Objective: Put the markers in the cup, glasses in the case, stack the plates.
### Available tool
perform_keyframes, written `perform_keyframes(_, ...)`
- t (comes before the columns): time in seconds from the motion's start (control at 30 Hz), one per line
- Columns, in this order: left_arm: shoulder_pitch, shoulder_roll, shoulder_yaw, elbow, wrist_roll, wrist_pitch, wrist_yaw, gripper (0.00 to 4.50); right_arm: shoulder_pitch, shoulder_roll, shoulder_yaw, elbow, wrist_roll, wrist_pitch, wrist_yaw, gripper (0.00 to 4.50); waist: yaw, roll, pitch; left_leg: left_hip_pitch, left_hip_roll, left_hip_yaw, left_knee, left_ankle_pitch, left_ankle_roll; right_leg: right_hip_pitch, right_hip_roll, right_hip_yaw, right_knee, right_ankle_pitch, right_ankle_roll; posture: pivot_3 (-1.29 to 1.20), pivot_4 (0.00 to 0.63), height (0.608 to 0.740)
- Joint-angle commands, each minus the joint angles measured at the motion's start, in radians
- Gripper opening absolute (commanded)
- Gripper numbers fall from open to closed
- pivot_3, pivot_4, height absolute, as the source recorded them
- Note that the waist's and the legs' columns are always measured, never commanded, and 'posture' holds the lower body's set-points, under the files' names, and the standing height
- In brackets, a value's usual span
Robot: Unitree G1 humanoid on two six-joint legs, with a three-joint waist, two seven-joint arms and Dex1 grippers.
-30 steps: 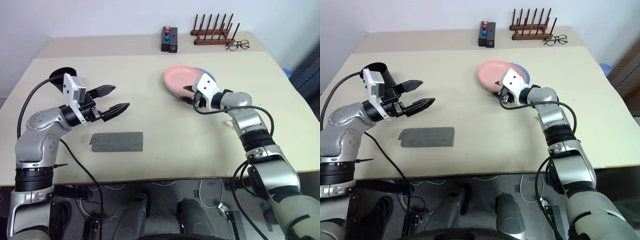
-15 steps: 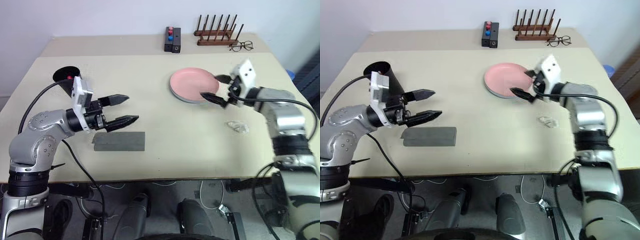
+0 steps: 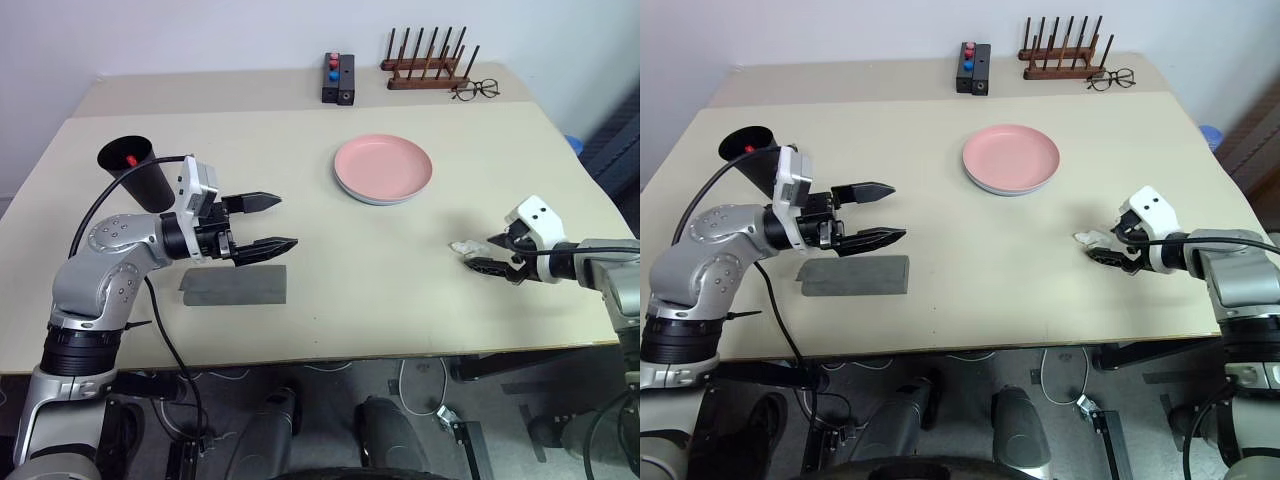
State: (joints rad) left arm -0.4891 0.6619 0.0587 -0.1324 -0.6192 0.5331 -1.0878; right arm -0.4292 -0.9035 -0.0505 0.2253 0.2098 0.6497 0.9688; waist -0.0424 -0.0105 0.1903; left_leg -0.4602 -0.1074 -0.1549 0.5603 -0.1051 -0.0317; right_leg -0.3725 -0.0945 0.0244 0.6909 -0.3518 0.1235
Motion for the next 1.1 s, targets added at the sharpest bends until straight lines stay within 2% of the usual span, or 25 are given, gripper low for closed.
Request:
perform_keyframes(0.03,-0.022,0.007,0.016,-0.013,0.006,-0.019,0.005,4.5,-0.023,0.011,-0.01,-0.022,0.015,0.0,0.001,1.52,0.001,0.0,0.0,0.0,0.0,0.0,0.0,0.0,0.0,0.0,0.0,0.0,0.0,0.0,0.0,0.0,0.15,0.738)
perform_keyframes(0.13,-0.011,0.017,0.031,-0.021,0.009,-0.021,0.018,4.5,-0.068,0.027,-0.007,0.02,-0.001,-0.043,-0.021,0.03,0.002,0.0,0.0,0.0,0.0,0.0,0.0,0.0,0.0,0.0,0.0,0.0,0.0,0.0,0.0,0.0,0.15,0.738)
perform_keyframes(0.27,0.0,0.005,0.066,-0.013,0.016,-0.051,0.062,4.5,-0.248,0.146,-0.102,0.056,0.104,-0.075,-0.069,0.03,-0.008,0.0,0.0,0.0,0.001,0.0,0.0,0.0,0.0,0.0,0.001,0.0,0.0,0.0,0.0,0.0,0.15,0.738)
perform_keyframes(0.33,0.003,-0.004,0.076,-0.01,0.027,-0.075,0.087,4.5,-0.337,0.203,-0.11,0.106,0.095,-0.156,-0.112,0.03,-0.009,0.0,0.0,0.0,0.001,0.0,0.0,0.0,0.0,0.0,0.001,0.0,0.0,0.0,0.0,0.0,0.15,0.738)
perform_keyframes(0.53,0.008,-0.039,0.089,0.021,0.083,-0.138,0.183,4.5,-0.517,0.362,0.034,0.415,-0.106,-0.482,-0.262,0.03,0.003,-0.001,-0.001,0.0,0.0,-0.001,0.0,0.0,0.0,0.002,0.003,-0.001,-0.002,0.001,0.001,0.0,0.15,0.738)
perform_keyframes(0.6,0.022,-0.041,0.086,0.02,0.105,-0.155,0.2,4.5,-0.555,0.415,0.033,0.525,-0.11,-0.525,-0.279,0.03,0.003,-0.001,0.0,0.0,0.0,-0.002,0.0,0.0,0.0,0.002,0.004,-0.001,-0.002,0.001,0.001,0.0,0.15,0.738)
perform_keyframes(0.7,0.04,-0.052,0.097,-0.012,0.092,-0.135,0.228,4.5,-0.581,0.443,0.061,0.668,-0.153,-0.596,-0.289,0.9,0.002,-0.001,0.0,0.0,0.0,-0.002,0.0,0.001,-0.002,0.002,0.004,-0.001,-0.002,0.001,0.001,0.0,0.15,0.738)
perform_keyframes(0.9,0.093,-0.055,0.102,-0.067,0.084,-0.133,0.258,4.5,-0.602,0.425,0.031,0.709,-0.132,-0.628,-0.251,3.85,-0.004,0.0,0.0,0.0,0.0,-0.002,0.0,0.002,-0.002,0.001,0.005,0.0,-0.001,0.001,0.001,0.0,0.15,0.738)
perform_keyframes(0.97,0.102,-0.05,0.11,-0.07,0.076,-0.136,0.252,4.5,-0.603,0.411,-0.015,0.664,-0.073,-0.618,-0.195,3.85,-0.004,0.0,0.0,0.0,0.001,-0.002,-0.001,0.001,-0.002,0.001,0.005,0.0,0.0,0.001,0.001,0.0,0.15,0.738)
perform_keyframes(1.1,0.119,-0.032,0.154,-0.073,0.006,-0.121,0.204,4.5,-0.512,0.381,-0.147,0.373,0.177,-0.455,0.009,3.85,-0.002,0.0,0.0,0.0,0.001,-0.003,-0.001,0.001,-0.001,0.0,0.005,0.0,0.0,0.001,0.001,0.0,0.15,0.738)
